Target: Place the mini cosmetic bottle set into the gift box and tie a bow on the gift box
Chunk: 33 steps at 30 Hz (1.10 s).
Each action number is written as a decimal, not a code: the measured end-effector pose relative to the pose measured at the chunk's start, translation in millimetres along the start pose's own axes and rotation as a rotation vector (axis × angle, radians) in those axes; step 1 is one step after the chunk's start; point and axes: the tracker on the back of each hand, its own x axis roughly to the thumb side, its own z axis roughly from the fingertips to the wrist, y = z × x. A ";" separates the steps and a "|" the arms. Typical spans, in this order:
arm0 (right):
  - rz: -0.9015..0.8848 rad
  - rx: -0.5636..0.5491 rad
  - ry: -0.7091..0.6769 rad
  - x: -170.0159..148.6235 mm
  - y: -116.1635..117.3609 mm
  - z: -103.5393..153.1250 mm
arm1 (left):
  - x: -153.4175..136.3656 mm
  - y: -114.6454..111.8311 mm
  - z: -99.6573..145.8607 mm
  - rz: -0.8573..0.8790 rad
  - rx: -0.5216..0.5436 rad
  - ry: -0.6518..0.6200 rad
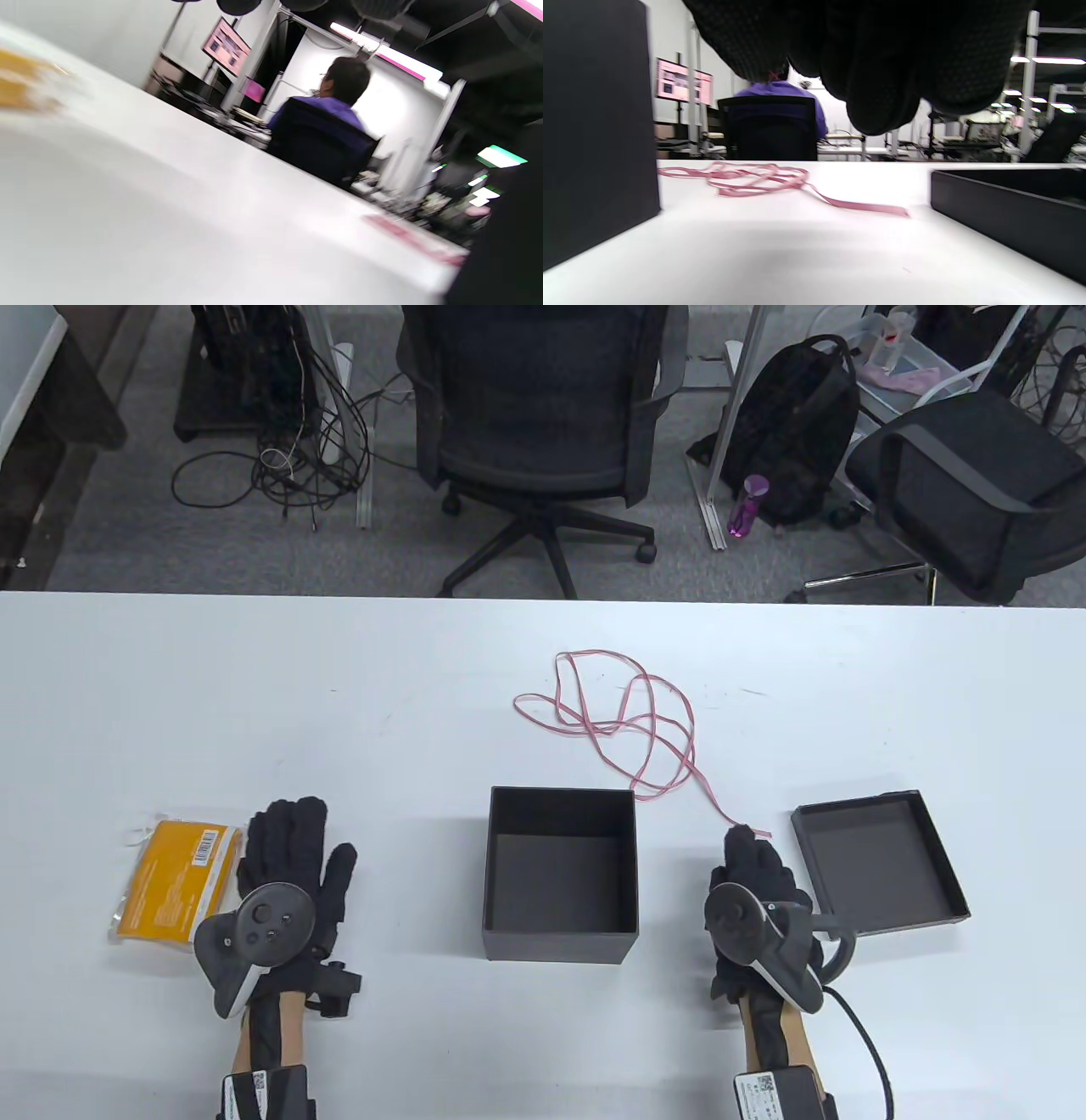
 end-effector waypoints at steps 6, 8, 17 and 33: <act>0.038 -0.011 -0.110 21.6 0.2 1.8 | -37.9 -2.5 -12.5 -0.167 -0.156 0.248; 0.048 -0.007 -0.123 23.7 2.0 2.3 | -51.9 -5.3 -14.9 -0.164 -0.192 0.329; 0.049 0.036 -0.141 25.6 7.9 2.2 | -78.5 -27.9 -17.3 -0.206 -0.389 0.513; 0.032 0.048 -0.134 22.7 9.1 1.7 | -70.8 -27.7 -17.8 -0.394 -0.338 0.495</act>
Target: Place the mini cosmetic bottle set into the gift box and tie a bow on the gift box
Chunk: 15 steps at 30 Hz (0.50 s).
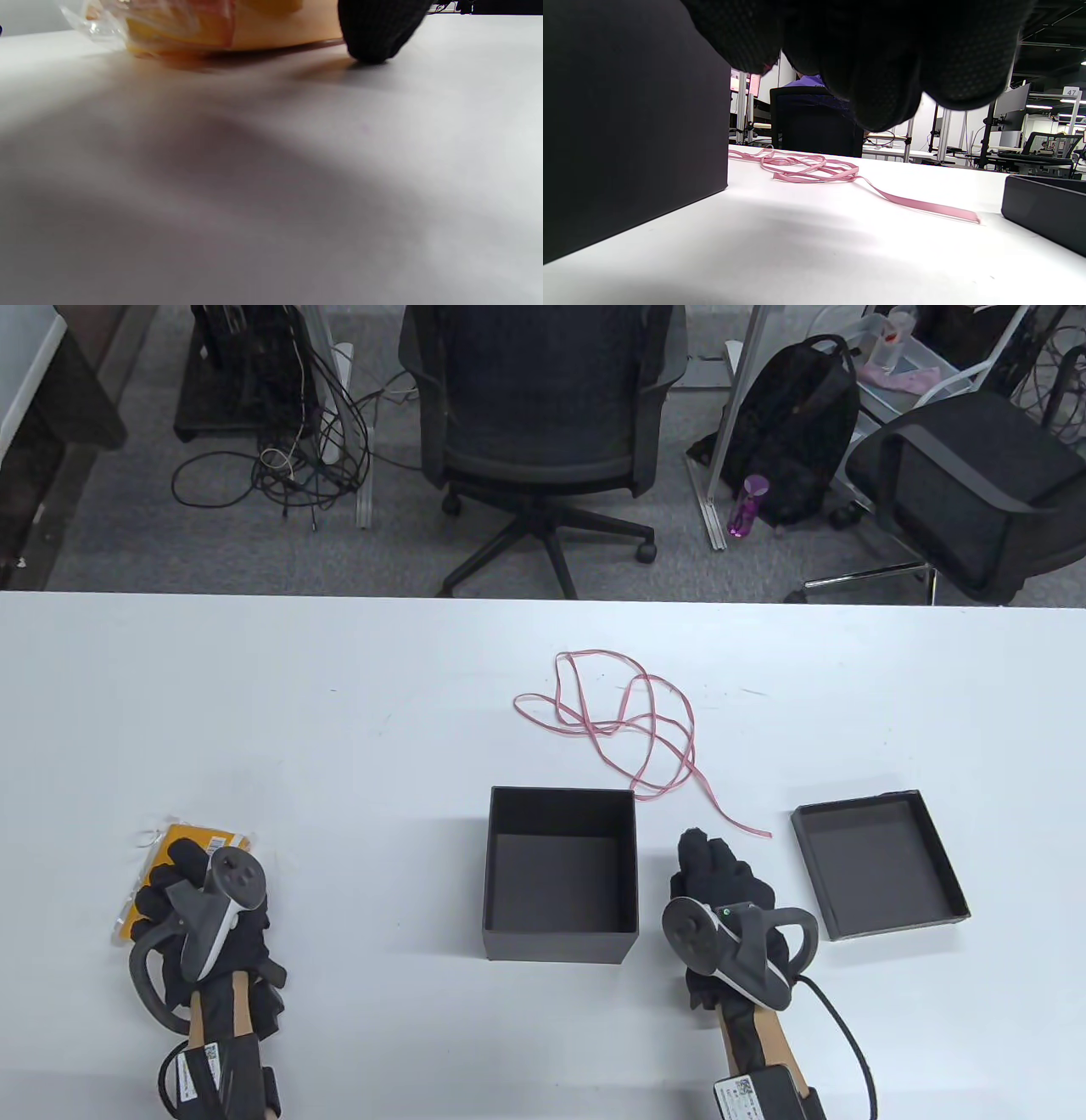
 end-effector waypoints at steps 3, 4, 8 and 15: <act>0.002 0.000 0.000 -0.4 0.2 0.1 | 4.1 0.0 1.5 -0.077 0.059 0.010; 0.002 -0.001 0.000 -0.5 0.3 0.1 | 6.3 -0.2 1.4 -0.110 0.069 0.008; -0.001 0.001 0.003 -1.4 0.5 0.3 | 10.2 0.0 0.5 -0.175 0.065 0.014; -0.007 0.001 0.008 -3.4 1.4 0.3 | 15.6 -2.4 -0.1 -0.319 0.074 0.002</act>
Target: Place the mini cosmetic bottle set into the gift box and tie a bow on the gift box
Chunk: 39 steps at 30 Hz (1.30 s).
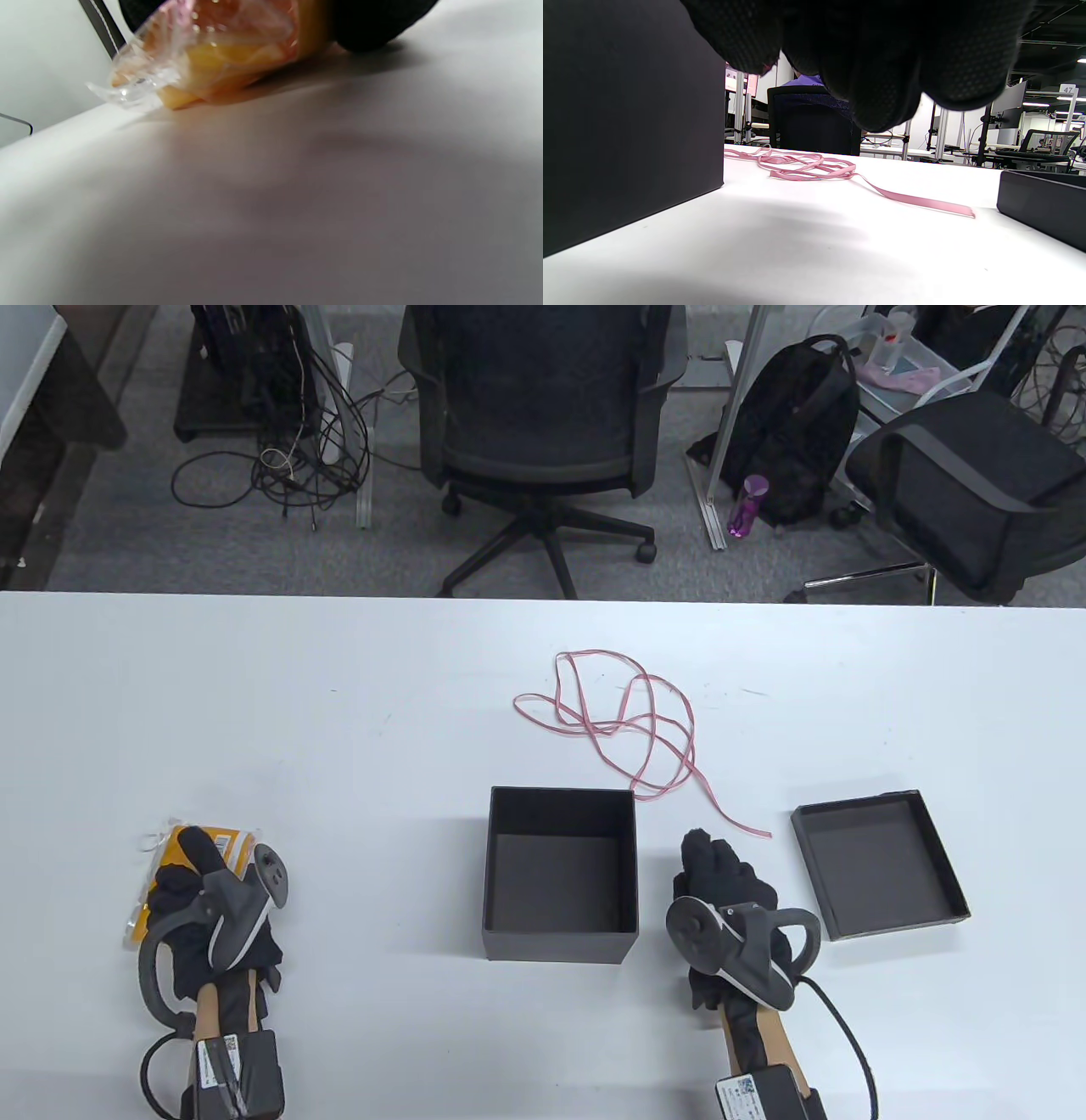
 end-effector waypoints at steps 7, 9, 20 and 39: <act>-0.006 -0.004 0.001 -1.4 0.7 0.0 | 15.5 -3.1 0.1 -0.218 0.007 -0.056; -0.008 -0.004 0.001 -1.8 0.9 0.0 | 17.7 -5.2 -0.1 -0.236 0.008 -0.070; -0.025 0.005 -0.010 -1.2 2.6 -0.2 | 16.6 -7.7 -3.5 -0.241 0.040 -0.096; -0.017 0.003 -0.015 -0.5 3.3 -0.1 | 5.7 -6.3 -6.7 -0.204 0.113 -0.059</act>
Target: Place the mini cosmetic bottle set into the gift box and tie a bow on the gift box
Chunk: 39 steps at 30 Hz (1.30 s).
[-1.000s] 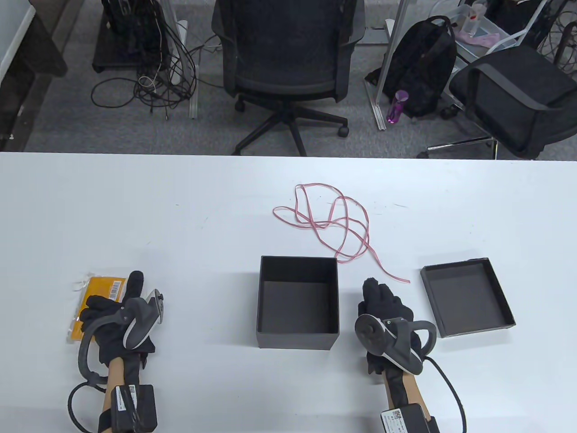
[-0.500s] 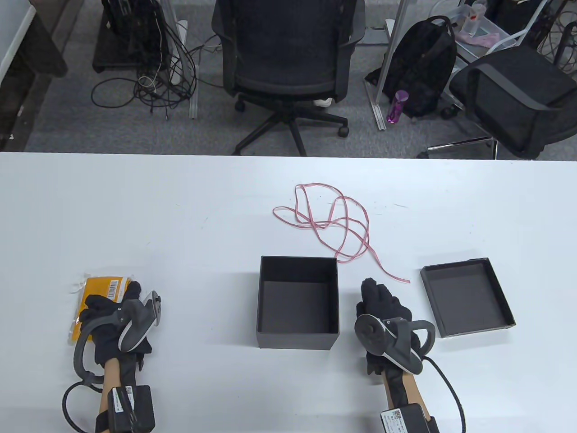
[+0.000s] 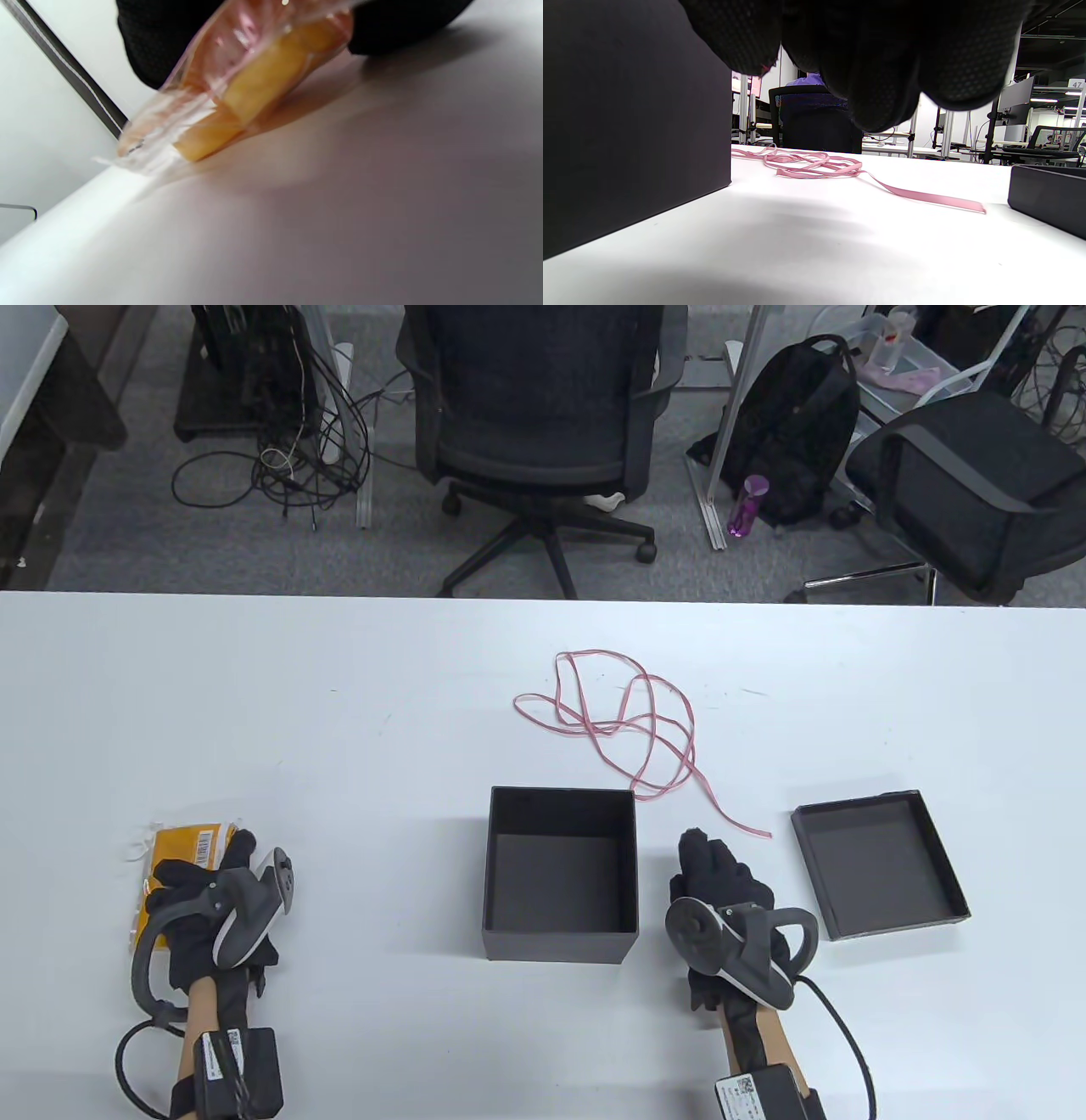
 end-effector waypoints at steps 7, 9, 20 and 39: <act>-0.008 -0.004 0.015 -3.5 -0.3 -0.6 | -4.6 1.5 0.0 0.072 0.038 0.064; -0.012 -0.006 0.021 -5.0 -0.5 -0.6 | -5.3 6.0 0.8 0.134 0.024 0.087; -0.021 -0.015 0.027 -6.5 -0.5 -0.5 | -13.4 68.9 28.5 0.587 0.320 0.042; -0.043 -0.030 0.037 -9.2 -1.9 0.7 | 1.0 163.2 125.1 1.485 0.667 -0.697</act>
